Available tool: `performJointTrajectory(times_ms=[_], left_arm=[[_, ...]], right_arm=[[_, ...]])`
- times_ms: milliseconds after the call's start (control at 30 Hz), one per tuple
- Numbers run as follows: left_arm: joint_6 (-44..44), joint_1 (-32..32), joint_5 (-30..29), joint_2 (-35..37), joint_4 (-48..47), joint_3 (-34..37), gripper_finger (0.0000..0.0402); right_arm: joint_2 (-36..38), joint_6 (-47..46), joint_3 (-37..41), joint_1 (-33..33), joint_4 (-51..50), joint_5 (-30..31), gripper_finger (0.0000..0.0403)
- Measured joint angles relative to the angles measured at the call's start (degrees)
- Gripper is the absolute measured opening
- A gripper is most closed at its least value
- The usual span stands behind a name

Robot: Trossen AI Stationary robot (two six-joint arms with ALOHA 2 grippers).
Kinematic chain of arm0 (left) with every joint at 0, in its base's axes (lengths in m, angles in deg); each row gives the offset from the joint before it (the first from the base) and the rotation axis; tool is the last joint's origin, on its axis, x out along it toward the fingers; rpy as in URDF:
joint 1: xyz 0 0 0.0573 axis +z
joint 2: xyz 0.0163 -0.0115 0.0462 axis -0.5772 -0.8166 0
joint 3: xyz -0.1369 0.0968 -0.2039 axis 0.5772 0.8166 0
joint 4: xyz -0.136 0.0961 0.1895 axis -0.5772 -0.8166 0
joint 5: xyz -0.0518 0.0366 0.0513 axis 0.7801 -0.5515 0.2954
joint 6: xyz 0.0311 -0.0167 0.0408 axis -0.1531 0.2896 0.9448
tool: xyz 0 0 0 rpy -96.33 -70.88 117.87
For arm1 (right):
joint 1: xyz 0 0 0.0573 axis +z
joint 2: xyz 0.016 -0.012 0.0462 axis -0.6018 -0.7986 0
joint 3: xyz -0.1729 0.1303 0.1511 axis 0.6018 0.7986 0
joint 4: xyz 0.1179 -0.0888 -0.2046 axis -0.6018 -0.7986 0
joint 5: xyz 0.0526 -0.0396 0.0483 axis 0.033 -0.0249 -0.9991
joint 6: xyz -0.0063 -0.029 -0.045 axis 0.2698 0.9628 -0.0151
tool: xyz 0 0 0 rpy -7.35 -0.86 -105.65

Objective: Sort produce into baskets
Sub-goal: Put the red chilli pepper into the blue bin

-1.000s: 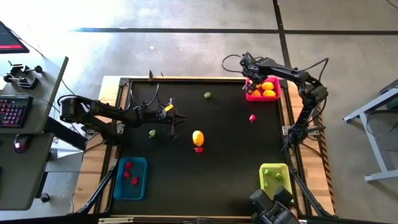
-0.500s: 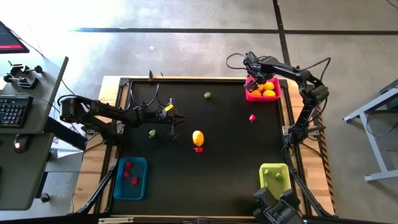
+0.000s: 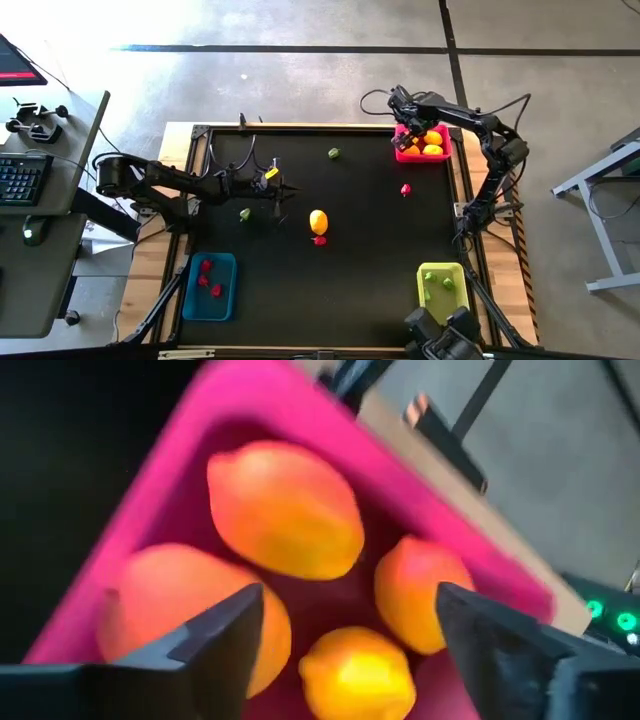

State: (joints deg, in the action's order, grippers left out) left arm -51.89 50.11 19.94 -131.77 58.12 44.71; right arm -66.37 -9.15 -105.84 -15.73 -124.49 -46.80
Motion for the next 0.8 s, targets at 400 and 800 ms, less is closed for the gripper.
performJointTrajectory(times_ms=[400, 800], left_arm=[[3.49, -1.5, 0.07, 0.0, -5.19, -0.02, 0.0], [5.71, -15.22, -0.88, -1.06, -14.78, -0.73, 0.0]], right_arm=[[16.9, -1.47, 10.16, 11.05, 16.55, -6.06, 0.002], [29.2, -8.09, 30.9, 29.65, 51.78, -6.51, 0.0007]])
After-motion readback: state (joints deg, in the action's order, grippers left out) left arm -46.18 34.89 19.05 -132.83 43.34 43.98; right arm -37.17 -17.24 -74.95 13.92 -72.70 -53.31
